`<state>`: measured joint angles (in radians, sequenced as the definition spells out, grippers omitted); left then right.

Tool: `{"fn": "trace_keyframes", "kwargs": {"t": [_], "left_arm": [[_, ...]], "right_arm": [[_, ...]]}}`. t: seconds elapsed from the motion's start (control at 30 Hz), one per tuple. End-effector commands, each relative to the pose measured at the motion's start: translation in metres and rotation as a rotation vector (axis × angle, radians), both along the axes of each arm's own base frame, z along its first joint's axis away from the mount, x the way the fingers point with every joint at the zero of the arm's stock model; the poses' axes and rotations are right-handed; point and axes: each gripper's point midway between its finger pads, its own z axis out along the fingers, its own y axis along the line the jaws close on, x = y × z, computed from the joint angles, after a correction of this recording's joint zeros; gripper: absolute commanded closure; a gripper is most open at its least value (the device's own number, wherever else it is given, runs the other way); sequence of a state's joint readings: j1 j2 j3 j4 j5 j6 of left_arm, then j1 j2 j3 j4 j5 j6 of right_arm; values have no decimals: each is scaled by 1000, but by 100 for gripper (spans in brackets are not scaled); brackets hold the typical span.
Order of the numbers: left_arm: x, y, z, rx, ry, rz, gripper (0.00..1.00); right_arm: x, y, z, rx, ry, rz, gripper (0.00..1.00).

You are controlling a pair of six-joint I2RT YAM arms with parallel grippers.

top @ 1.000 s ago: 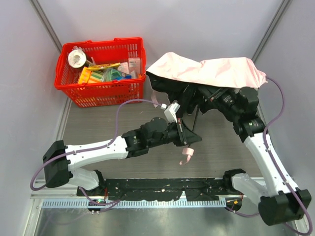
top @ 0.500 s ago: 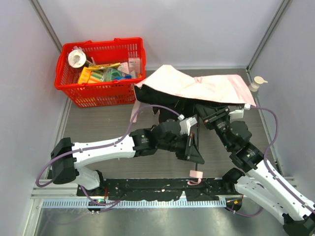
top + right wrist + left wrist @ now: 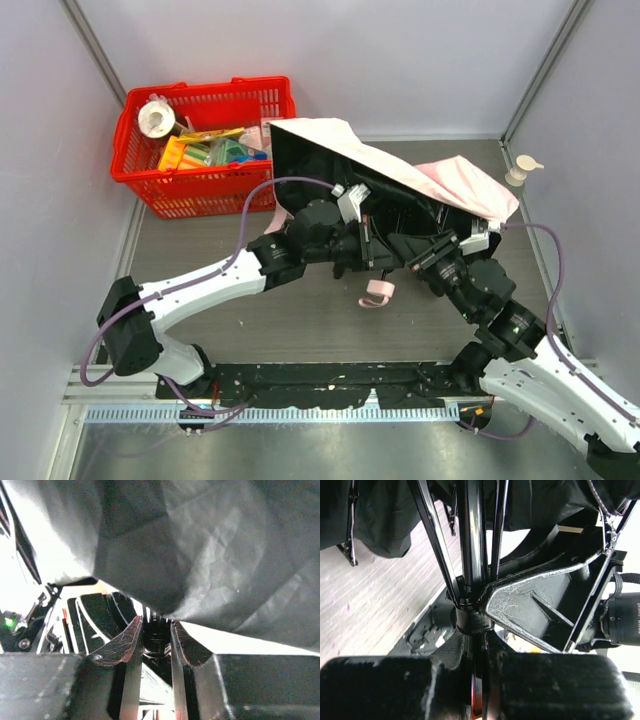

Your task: Put away the umbrella

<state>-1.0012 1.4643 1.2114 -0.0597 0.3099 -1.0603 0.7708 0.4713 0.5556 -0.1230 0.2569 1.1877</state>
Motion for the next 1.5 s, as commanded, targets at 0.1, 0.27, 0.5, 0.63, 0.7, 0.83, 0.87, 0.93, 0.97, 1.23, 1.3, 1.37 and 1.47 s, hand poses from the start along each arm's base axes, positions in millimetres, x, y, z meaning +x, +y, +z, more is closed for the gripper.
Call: {"fn": "trace_keyframes", "kwargs": {"t": [0.1,0.27,0.5,0.63,0.7,0.83,0.87,0.93,0.97,1.23,1.3,1.37,1.47], "left_arm": [[-7,-5,71,-247,-263,25,98],[-20,26,46,-197,-293,60,57],[-36,94,-11,-4,-319,112,6],[-37,150,-16,43,-353,244,25],[-45,169,3,0,-404,254,23],[-68,200,50,-87,-516,217,10],[-73,204,60,-108,-542,202,10],[-81,216,80,-140,-581,197,9],[-82,222,92,-153,-600,209,11],[-19,275,116,38,-520,663,0],[-16,254,113,21,-504,625,0],[-12,227,106,-12,-470,580,0],[-11,197,105,-90,-422,532,0]], "right_arm": [[20,15,36,-166,-133,-9,99],[31,16,44,-198,-302,-38,99],[34,3,48,-304,-486,-65,99],[26,-8,42,-375,-587,-73,99],[23,-17,39,-407,-617,-100,99],[22,-33,40,-453,-657,-159,99],[20,-35,44,-456,-685,-167,99],[18,-35,51,-476,-721,-172,99],[18,-36,54,-499,-740,-178,99],[-7,-34,101,-567,-915,-124,99],[-9,-35,109,-565,-921,-119,99],[-12,-33,110,-554,-923,-106,99],[-19,-21,107,-537,-966,-36,99]]}}
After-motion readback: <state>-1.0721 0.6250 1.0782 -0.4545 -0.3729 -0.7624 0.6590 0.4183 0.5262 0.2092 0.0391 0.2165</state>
